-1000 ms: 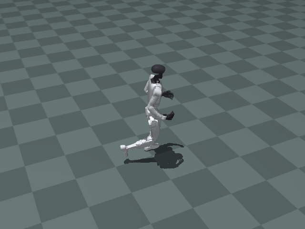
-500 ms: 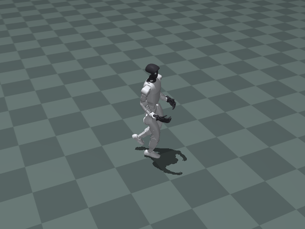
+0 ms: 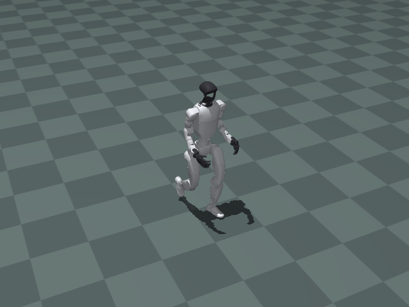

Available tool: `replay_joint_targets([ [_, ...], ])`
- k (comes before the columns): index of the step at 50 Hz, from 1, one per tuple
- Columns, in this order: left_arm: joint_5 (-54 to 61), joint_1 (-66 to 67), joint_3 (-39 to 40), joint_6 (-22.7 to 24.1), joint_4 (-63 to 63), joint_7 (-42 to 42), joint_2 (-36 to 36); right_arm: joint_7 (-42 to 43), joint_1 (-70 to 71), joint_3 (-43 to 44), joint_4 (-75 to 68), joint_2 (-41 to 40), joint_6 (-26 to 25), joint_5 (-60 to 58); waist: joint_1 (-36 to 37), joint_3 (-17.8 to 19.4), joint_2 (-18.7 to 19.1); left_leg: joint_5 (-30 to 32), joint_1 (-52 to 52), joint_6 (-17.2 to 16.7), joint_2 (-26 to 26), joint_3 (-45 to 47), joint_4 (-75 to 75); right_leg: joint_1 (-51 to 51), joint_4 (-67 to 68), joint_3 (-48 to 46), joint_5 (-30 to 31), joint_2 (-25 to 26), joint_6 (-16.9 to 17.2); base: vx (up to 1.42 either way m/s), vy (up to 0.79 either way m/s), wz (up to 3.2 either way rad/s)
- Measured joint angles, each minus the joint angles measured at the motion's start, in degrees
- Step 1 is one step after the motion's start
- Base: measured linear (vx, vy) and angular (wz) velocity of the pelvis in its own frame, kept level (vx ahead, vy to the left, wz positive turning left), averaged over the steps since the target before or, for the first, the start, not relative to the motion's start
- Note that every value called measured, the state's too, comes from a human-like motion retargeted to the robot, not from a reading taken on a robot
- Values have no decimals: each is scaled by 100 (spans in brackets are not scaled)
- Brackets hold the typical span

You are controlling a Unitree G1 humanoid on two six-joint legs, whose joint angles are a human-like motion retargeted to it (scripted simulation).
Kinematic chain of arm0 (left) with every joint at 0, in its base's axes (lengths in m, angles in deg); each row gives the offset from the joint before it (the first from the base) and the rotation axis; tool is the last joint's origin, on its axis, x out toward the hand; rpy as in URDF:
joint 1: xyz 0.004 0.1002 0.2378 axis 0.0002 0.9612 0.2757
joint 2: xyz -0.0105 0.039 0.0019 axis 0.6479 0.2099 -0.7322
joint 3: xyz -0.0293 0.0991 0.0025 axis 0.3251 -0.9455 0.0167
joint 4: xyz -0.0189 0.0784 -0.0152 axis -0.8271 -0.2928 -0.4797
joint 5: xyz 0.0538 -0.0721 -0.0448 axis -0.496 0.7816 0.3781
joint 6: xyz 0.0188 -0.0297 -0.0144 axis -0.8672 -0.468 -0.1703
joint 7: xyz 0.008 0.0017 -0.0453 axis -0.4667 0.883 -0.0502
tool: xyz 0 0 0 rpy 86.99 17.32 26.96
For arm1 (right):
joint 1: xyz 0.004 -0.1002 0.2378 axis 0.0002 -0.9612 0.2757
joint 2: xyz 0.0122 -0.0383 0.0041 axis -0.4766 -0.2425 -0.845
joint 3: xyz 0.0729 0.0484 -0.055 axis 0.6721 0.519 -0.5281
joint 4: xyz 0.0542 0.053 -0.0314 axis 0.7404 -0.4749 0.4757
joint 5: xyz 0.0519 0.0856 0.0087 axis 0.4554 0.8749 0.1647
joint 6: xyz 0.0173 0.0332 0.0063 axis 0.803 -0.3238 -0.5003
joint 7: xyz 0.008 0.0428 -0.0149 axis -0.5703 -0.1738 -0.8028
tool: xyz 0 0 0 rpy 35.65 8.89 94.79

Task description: Walk run

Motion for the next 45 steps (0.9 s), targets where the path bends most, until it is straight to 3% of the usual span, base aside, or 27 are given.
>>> replay_joint_targets([
  [2,268,-380,21,-38,132,-189,-136,-398,-48,72,-14,-71,-92,187,-311,-46,165,119,424,-58,-12,135,-456,-732,-3,-338,-830,-110,-403,85,-32,-72],
  [5,574,-714,-237,-119,377,-345,-137,-591,-152,206,34,97,-132,176,-852,26,459,381,1005,-115,-88,83,-1153,-1476,-698,-453,-1557,-48,222,74,-28,-3],
  [7,770,-903,-418,-197,596,-433,36,-478,-143,220,69,301,-55,48,-1233,113,552,389,1365,-186,-263,136,-1441,-1926,-1245,-890,-1988,-341,295,54,-22,-14],
  [12,689,-1308,-531,-245,842,-173,911,-42,68,288,95,551,104,-187,-1839,286,658,-85,2068,-297,-699,507,-1762,-3028,-2365,-2097,-2878,-1156,-177,64,-27,-52],
  [15,118,-1424,-326,-140,441,249,1465,121,318,516,-20,331,89,-34,-2233,304,763,-278,2407,-344,-849,440,-1755,-3515,-2893,-2329,-3195,-1236,-307,88,-49,0],
  [17,-504,-1352,-231,84,-92,321,1584,153,482,817,-63,36,35,93,-2222,250,869,-69,2551,-413,-862,401,-1648,-3624,-2899,-2520,-3312,-1265,-560,81,-48,-23],
  [20,-1509,-1112,-205,381,-1119,101,1475,455,586,1094,50,-327,29,384,-2027,133,1219,1010,2565,-811,-620,155,-1238,-3494,-2396,-3015,-3466,-1266,-1678,108,-74,-43],
  [23,-2321,-617,63,580,-2289,-104,1123,692,671,1073,111,-424,71,830,-1912,73,1124,3242,2265,-1031,-748,-71,-132,-3641,-1832,-1724,-3749,-1213,-1567,104,-70,-74],
  [25,-2637,-192,342,623,-3028,-315,933,649,812,840,153,-354,32,1091,-1639,130,740,4189,1739,-946,-954,-143,1297,-3266,-1671,-1226,-4175,-1104,-1559,120,-99,-230],
  [27,-2735,146,665,563,-3695,-473,865,482,1133,624,185,-131,-53,1144,-1330,227,237,3700,892,-937,-1822,-825,2943,-2951,-1473,-550,-4540,-931,-1521,94,-69,-302],
  [28,-2802,329,814,513,-3951,-524,846,360,1349,632,179,13,-97,1107,-1232,264,97,2966,460,-897,-1829,-806,3653,-2842,-1373,-227,-4710,-807,-1482,107,-67,-226],
  [30,-2936,811,1029,346,-4270,-736,716,80,1749,722,134,336,-173,1000,-1226,297,139,1828,-414,-249,-1153,-591,4740,-2554,-1338,-172,-4895,-704,-1396,129,-68,-172],
  [32,-2958,1298,1385,218,-4359,-1005,348,-167,2105,769,101,694,-186,998,-1000,303,160,819,-1287,595,-690,-393,5072,-2059,-1665,107,-4887,-341,-1535,120,-45,-228],
  [34,-2729,1648,1784,273,-4365,-1123,-107,-295,2352,821,133,1013,-153,1051,-684,369,209,211,-1992,1087,-164,-71,4781,-1507,-2070,464,-4794,-20,-1678,157,-43,-236],
  [36,-2337,1878,2005,348,-4298,-1088,-483,-332,2412,888,203,1276,-118,1069,-288,445,111,55,-2520,1115,-7,211,3945,-979,-2422,813,-4507,46,-1678,159,-38,-221],
  [38,-2011,2012,2155,390,-4141,-1017,-694,-261,2263,970,276,1422,-83,1033,123,518,-67,137,-2810,839,-134,263,2688,-399,-2804,975,-3739,128,-1678,148,-44,-196],
  [41,-1617,1972,2284,511,-3792,-1081,-847,-109,1771,1190,187,1300,-135,741,797,680,-284,231,-2748,13,15,204,627,568,-3279,866,-1687,2,-1618,193,-58,-194],
  [43,-1225,1750,2164,641,-3471,-1210,-847,-8,1410,1392,-75,1045,-293,443,994,802,-309,-36,-2428,-574,64,143,-289,1034,-3265,507,-237,-156,-1386,188,-42,-105],
  [45,-738,1444,1931,673,-2979,-1263,-742,144,1160,1504,-524,755,-332,218,786,932,-196,-278,-2045,-667,156,122,-471,1279,-2703,104,663,-171,-966,172,-47,11],
])
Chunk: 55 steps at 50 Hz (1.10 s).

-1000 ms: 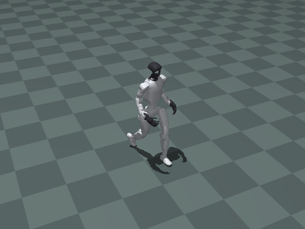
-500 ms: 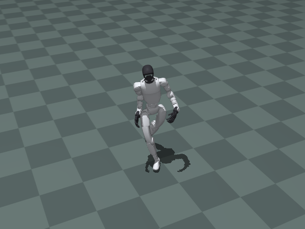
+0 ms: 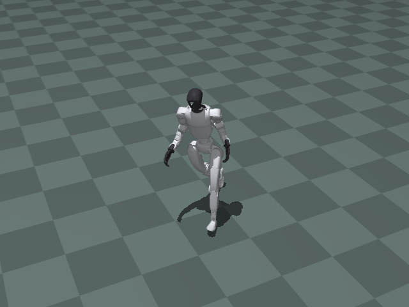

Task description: Walk run

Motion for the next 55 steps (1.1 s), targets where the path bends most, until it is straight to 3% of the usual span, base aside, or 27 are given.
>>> replay_joint_targets([
  [2,396,-327,-197,-202,670,208,203,85,-120,-1,-666,-225,143,-90,-583,178,53,458,471,276,-340,-289,524,-310,1636,-317,-15,203,376,161,-54,108],
  [3,563,-486,-281,-319,1012,370,351,47,-172,36,-1064,-350,223,-180,-974,213,174,80,474,482,-445,-924,1085,-486,1984,-530,-59,566,448,193,-60,112],
  [6,1033,-1284,-799,-692,1516,657,898,-189,-791,13,-2001,-436,144,-313,-1329,48,285,-857,650,389,-75,-789,2148,-1947,4228,-596,-1736,717,854,197,-58,9],
  [9,1087,-2208,-923,-1124,1912,1175,1178,-658,-1509,164,-2156,-507,143,-344,-1522,-317,384,-1496,1222,501,-100,-348,2199,-3540,4789,-1252,-3576,190,938,152,-75,-30],
  [11,1196,-2438,-1325,-1153,2349,1074,1230,-736,-1940,216,-2076,-499,240,-414,-1891,-449,272,-1412,1787,552,-471,-285,1725,-4491,4555,-1438,-4169,-471,939,154,-89,38],
  [15,1232,-2287,-1357,-1169,2879,1059,1065,-547,-2260,437,-1924,-520,357,-394,-2849,-593,664,512,3451,444,-1111,-653,59,-5448,2995,-2456,-4583,-1765,468,143,-84,17],
  [18,943,-1882,-1146,-1099,2746,1173,792,-326,-1953,541,-1506,-810,517,148,-3190,-562,1041,3327,4368,52,-951,-526,-540,-5691,1260,-1897,-4636,-1298,482,148,-86,-88],
  [20,618,-1627,-1144,-1023,2406,1158,760,-104,-1654,439,-1006,-952,659,381,-3310,-470,1199,4524,4663,19,-938,-716,-349,-5442,479,-1938,-4699,-1210,298,161,-91,-127],
  [22,11,-1468,-1145,-924,1921,1250,779,223,-1237,218,-371,-1000,663,290,-3290,-185,1178,4524,4550,557,-1216,-933,890,-4946,503,-2044,-4346,-1222,-543,161,-39,-140],
  [23,-345,-1462,-1125,-902,1666,1296,788,373,-918,116,-85,-941,636,198,-3290,-148,1082,4524,4504,940,-1638,-854,1074,-4888,946,-1708,-4727,-1526,-670,190,-46,-134],
  [25,-1312,-1143,-727,-837,1036,1269,736,621,-554,-275,443,-826,549,71,-3068,-176,533,3833,4182,975,-2173,-369,2273,-4582,1695,-685,-5147,-1481,-712,227,-148,-211],
  [28,-1863,-588,-466,-928,-167,750,401,370,14,-389,1032,-715,225,673,-1845,-541,442,1792,1918,1557,-1538,-67,5523,-3923,1796,-198,-5757,-869,-712,201,-114,-286],
  [31,-1106,43,279,-852,-395,1465,19,-167,533,-420,1586,-393,208,1435,-1088,-909,345,490,251,2329,-740,248,5886,-2789,800,306,-5515,-266,-712,218,-84,-279],
  [33,-917,408,477,-680,-192,1440,-55,-237,670,-475,1975,-89,310,1638,-665,-894,296,72,-567,2390,-372,315,5281,-1920,30,466,-4620,55,-712,205,-81,-215],
  [35,-1045,623,582,-431,47,1162,-32,-180,637,-516,2237,149,344,1566,-166,-813,56,113,-1131,1965,-301,383,4003,-1131,-497,443,-2845,77,-712,241,-90,-252],
  [37,-1034,629,482,-277,315,997,56,-280,429,-312,2271,230,200,1266,297,-657,-106,232,-1133,1321,-532,-32,2146,-583,-585,278,-889,-235,-247,229,-69,-214],
  [39,-819,418,271,-305,696,1031,156,-299,125,-249,2054,240,43,879,267,-328,-232,71,-623,595,-724,57,858,-365,501,413,0,-441,398,231,-55,-51],
  [40,-672,230,180,-379,929,1086,232,-222,1,-360,1867,229,-7,695,23,-142,-324,-173,-405,464,-858,302,643,-442,1576,369,0,-547,676,241,-65,47],
  [41,-494,-6,133,-491,1285,1149,339,-145,-29,-518,1593,144,19,558,-192,-55,-216,-121,-153,565,-842,151,479,-373,1848,768,0,24,890,223,-72,68],
  [42,-327,-255,65,-589,1646,1209,458,-123,-71,-621,1311,45,51,425,-467,4,-105,-338,62,944,-908,-70,506,-385,2113,980,0,552,1081,188,-76,111],
  [43,-181,-530,-48,-660,2016,1266,601,-212,-140,-617,1011,-82,95,301,-863,4,8,-1092,201,1877,-1138,-431,916,-558,2365,816,0,997,1227,206,-74,143],
  [44,-13,-806,-239,-715,2328,1307,757,-325,-328,-574,682,-202,132,121,-1084,34,95,-1369,309,2118,-1302,-998,1486,-840,2936,371,-209,1095,1205,246,-73,130],
  [45,167,-1083,-469,-762,2610,1339,920,-450,-575,-511,339,-318,166,-87,-1218,78,167,-1406,403,2013,-1433,-1666,2136,-1175,3668,-213,-521,1020,1099,273,-72,55],
  [47,605,-2121,-815,-847,2830,1300,1006,-630,-1355,-559,-347,-383,55,-43,-1240,-184,102,-2033,704,2198,-1047,-782,2614,-2298,4952,-235,-1711,519,1073,249,-67,-1],
  [49,980,-2864,-1098,-914,3135,1351,764,-1307,-2085,-390,-752,-576,-155,576,-1161,-742,50,-2267,1426,2369,-1363,-806,2153,-3388,4946,-617,-2595,-132,772,242,-85,36],
  [52,1455,-3246,-1640,-788,3909,931,443,-2383,-2752,24,-987,-679,-361,1414,-1905,-1094,112,-1074,2794,2339,-1809,-1293,941,-4503,3874,-1029,-3408,-914,895,210,-105,111],
  [55,1682,-2970,-2144,-821,4494,908,547,-2385,-3047,504,-857,-575,-125,1466,-2587,-1096,688,2259,4011,1749,-1358,-1506,-21,-4965,2052,-1376,-3396,-1395,1094,202,-100,60],
])
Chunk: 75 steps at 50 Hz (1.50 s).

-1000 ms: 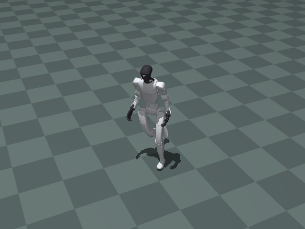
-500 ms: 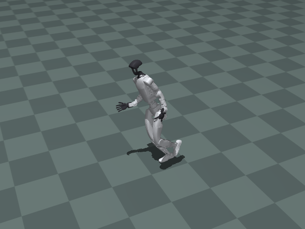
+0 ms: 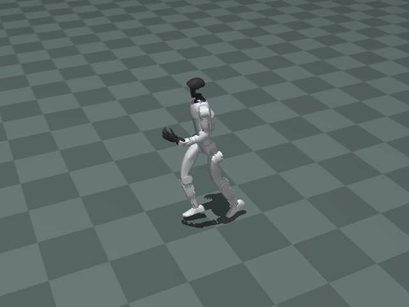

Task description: Walk run

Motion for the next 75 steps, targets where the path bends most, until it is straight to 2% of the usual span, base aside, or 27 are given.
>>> replay_joint_targets([
  [3,-227,394,-8,-336,206,408,153,512,75,203,524,30,395,-319,-322,197,387,2127,601,-505,607,679,222,92,-1970,439,-328,222,23,194,-102,-48],
  [6,-728,725,-119,-554,171,898,292,1238,766,103,1214,97,535,-691,-279,617,406,2265,749,-51,227,406,1565,562,-2829,591,-541,203,-197,207,-99,-127],
  [8,-1182,975,-224,-662,-14,1228,387,1610,1382,-53,1679,215,483,-852,-157,735,83,2263,751,213,-404,485,2206,842,-2607,545,267,-50,-773,206,-86,-137],
  [10,-1743,1489,98,-561,-409,1660,467,1827,1981,-581,2055,395,347,-907,333,741,-226,1463,419,742,-304,1939,3454,881,-1258,1440,-710,432,-1404,259,-116,-266],
  [13,-2453,2572,128,53,-1960,1411,355,1673,3206,-556,1942,482,-14,-484,968,401,70,-698,-1429,883,659,1596,6138,1643,-831,1263,-1724,980,-1185,271,-97,-161],
  [16,-1258,3302,548,-266,-2803,1754,-245,1200,3744,-893,2255,414,-205,-154,1828,-6,63,-2133,-3070,885,1277,1663,6379,2829,-1733,1445,-1676,1524,-1248,276,-49,-191],
  [18,-662,3585,972,-317,-2861,1857,-459,1174,3672,-1042,2691,633,-56,-82,2217,-30,-49,-2448,-3896,885,1244,1680,5580,3575,-2456,1396,-647,1686,-906,238,-11,-46],
  [21,-625,3864,1430,153,-2590,1325,-378,1358,3242,-1266,3131,1042,191,-501,3043,73,-656,-2278,-4431,885,785,2327,3282,4560,-3279,1562,2278,1164,285,244,6,-90],
  [24,-855,3747,1472,479,-2163,368,-254,1297,2766,-904,3261,949,-81,-1313,3564,415,-948,-2024,-4147,-116,557,2128,469,4959,-2182,810,3396,861,1193,228,-52,-4],
  [26,-817,3385,1347,417,-1889,-109,-271,1244,2697,-738,3096,732,-137,-1586,3344,618,-815,-2078,-3751,-334,537,2130,-373,5131,-1281,1292,3396,1347,1193,229,-58,144],
  [28,-662,2911,1132,278,-1523,-439,-359,1341,2766,-694,2666,512,-72,-1749,2911,772,-543,-1668,-3403,628,478,1812,-375,5310,-839,1540,3396,1924,1193,210,-74,179],
  [30,-474,2310,870,158,-1196,-545,-357,1354,2748,-612,2031,354,20,-1914,2290,682,-552,-2958,-3276,885,931,1712,942,5016,-500,538,3394,1930,410,298,-171,151],
  [32,-223,1848,577,-47,-1178,-422,-359,1311,2130,-492,813,251,127,-2075,2051,320,-284,-3523,-3460,885,808,141,2424,4387,1160,-36,2404,1972,-202,334,9,142],
  [35,476,820,669,-803,-1386,624,-547,99,1609,-650,-828,272,-418,-181,1704,-365,-59,-4457,-2872,885,839,567,2949,2354,2247,650,1156,1807,-756,280,-27,126],
  [38,896,988,-250,-612,-728,611,-333,-1292,979,-445,-867,463,-1194,1722,1408,-546,-210,-3251,-1174,885,28,563,1487,1452,991,692,509,945,-1298,238,-6,162],
  [43,231,1318,-857,-258,88,-9,566,-428,450,138,150,424,-266,928,51,-112,312,1416,756,477,-116,-25,-92,1093,-2387,303,34,143,109,194,4,294],
  [46,-263,1468,-819,-391,380,50,692,209,673,271,943,199,0,265,-263,232,339,2265,1329,-65,177,234,82,1140,-3711,851,-559,45,546,191,-102,148],
  [48,-464,1581,-703,-523,414,337,549,552,997,293,1413,92,29,-2,-283,471,99,1943,1509,376,74,466,698,1280,-3672,844,-802,-308,348,178,-106,93],
  [50,-568,1688,-573,-616,286,647,406,876,1346,181,1855,90,63,-91,-346,798,-358,1211,1573,884,-119,611,1924,1655,-3231,1349,1099,-556,901,177,-126,75],
  [52,-817,2218,102,-455,-154,1161,276,1166,1595,-497,2080,221,102,-3,167,684,-385,362,1099,885,133,1384,3262,1626,-1962,1620,937,104,-73,222,-161,-65],
  [55,-1401,3262,331,133,-1847,1190,116,951,2649,-286,1472,356,-335,907,941,-94,-66,-1410,-860,885,757,1188,5526,1999,-1432,948,11,227,286,198,-101,-3],
  [58,-134,3979,917,-386,-2810,1542,-335,378,3439,-797,1597,395,-586,1751,1615,-404,-240,-2369,-1898,885,758,2131,5110,2823,-1905,1586,-115,764,54,192,-36,-111],
  [64,310,4240,1623,-274,-2531,1143,-263,-35,3896,-1319,2576,944,-483,1554,2394,-105,-747,-2220,-3115,378,-365,1813,1258,4419,-2584,661,3396,750,1028,180,-51,73],
  [67,2,3919,1460,-76,-1948,564,31,-183,3794,-1255,3144,1121,-489,989,2830,318,-1109,-2003,-3022,-21,-374,1644,-580,4548,-1021,-443,3396,468,1193,172,-126,60],
  [70,-26,3473,1060,-154,-1351,355,262,-128,3801,-1154,3589,1128,-394,478,2777,610,-1098,-1910,-2779,-173,-219,1708,-1305,4839,-498,206,3396,1166,1193,163,-94,115],
  [72,39,3129,711,-314,-957,349,342,25,3845,-1204,3736,1037,-309,165,2721,694,-1066,-1488,-2822,816,26,1753,-666,4972,-473,-67,3396,1185,1122,164,-122,106],
  [75,287,2609,200,-436,-705,414,278,30,3338,-1444,3536,691,-55,-343,2300,352,-1055,-2399,-3146,885,-36,149,1269,4880,-373,-622,3215,1465,316,233,-73,101],
])
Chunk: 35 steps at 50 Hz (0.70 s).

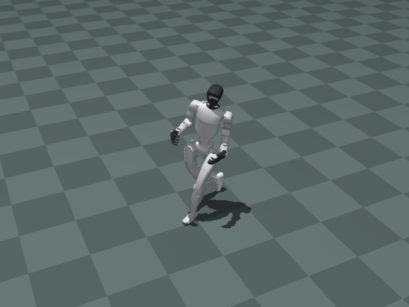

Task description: Walk run

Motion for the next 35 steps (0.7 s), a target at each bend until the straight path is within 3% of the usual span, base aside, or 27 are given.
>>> replay_joint_targets([
  [2,406,-694,361,-397,-386,495,-241,111,-667,-176,-706,-249,-10,-137,-159,-295,195,-888,415,0,698,998,1047,-691,955,496,-866,-271,-303,221,-20,35],
  [3,587,-974,479,-522,-399,571,-502,141,-774,-533,-1080,-367,-59,-119,-286,-530,229,-1142,583,0,650,1066,1084,-1220,1054,794,-1213,-280,-499,157,-25,10],
  [5,882,-1414,176,-288,-117,215,-1038,-188,-1156,-876,-1549,-324,-232,143,-366,-762,310,-1091,1167,0,544,1065,672,-1877,687,1078,-1817,-447,-716,144,-13,57],
  [10,900,-1835,-450,-10,1255,-461,-676,-546,-2125,-724,-1412,66,-177,143,-1415,-423,513,966,2740,0,-323,193,-962,-2763,-1587,859,-2216,-1385,-176,114,-29,229],
  [15,706,-2192,-691,-117,2102,-400,414,125,-2863,-235,-1259,-243,162,-154,-1902,-26,493,2344,4040,-387,-80,-144,-1270,-3022,-3373,2049,-3215,-1590,580,101,-75,166],
  [17,607,-2280,-775,-209,2348,-324,812,493,-2853,-74,-1295,-509,200,-182,-1911,92,286,2694,4341,-496,-119,-99,-859,-2986,-3220,1906,-2661,-1847,709,109,-98,108],
  [18,536,-2302,-797,-242,2430,-292,953,638,-2798,-42,-1320,-620,212,-152,-1925,119,120,2871,4415,-582,-175,-52,-521,-2931,-2988,1916,-1786,-1938,740,109,-103,80],
  [19,447,-2240,-677,-268,2468,-216,1060,744,-2722,-140,-1372,-696,222,-113,-1946,58,42,3057,4373,-660,-110,194,-94,-2983,-2574,1811,-1613,-1919,417,113,-113,36],
  [20,348,-2136,-488,-290,2484,-118,1149,830,-2636,-303,-1437,-755,230,-68,-1971,-48,7,3247,4272,-733,16,539,378,-3088,-2069,1649,-1792,-1845,-83,130,-116,72],
  [21,148,-1888,-356,-213,2330,173,1011,907,-2493,-379,-1599,-829,220,47,-2060,-52,74,3288,4100,-527,365,722,1175,-3032,-1617,2101,-2206,-1586,41,133,-106,121],
  [22,-101,-1660,-244,-121,2098,426,821,908,-2220,-345,-1833,-889,128,219,-2068,-80,120,3218,3840,-365,631,821,1922,-2949,-1282,2204,-2539,-1501,125,114,-79,155],
  [23,-448,-1475,-171,2,1709,600,529,759,-1688,-94,-2214,-921,-129,504,-1916,-153,125,2926,3404,-290,732,754,2569,-2809,-1186,1608,-2712,-1766,125,94,-60,70],
  [25,-1365,-1038,68,259,680,468,-232,-155,-1016,301,-2721,-871,-912,898,-1768,-476,179,2374,2655,-24,615,1101,3219,-2666,-1233,1575,-2922,-1631,31,92,-43,-47],
  [27,-1774,-593,225,364,63,535,-569,-403,-541,101,-2543,-925,-1051,1184,-1555,-453,242,1952,2122,-12,447,1527,3179,-2399,-1525,1745,-2913,-1484,-1,76,-24,-69],
  [30,-2026,-6,196,551,-492,548,-574,-221,12,-303,-2053,-800,-764,1543,-1292,-287,163,1400,1384,-174,117,1753,2441,-1770,-2342,1198,-2514,-1575,46,54,-24,6],
  [35,-1951,705,110,778,-748,400,-180,-597,576,-765,-1182,-339,-764,1041,-845,50,93,1263,959,-411,-179,2078,-300,-878,-3247,933,-1992,-977,212,62,-43,24],
])
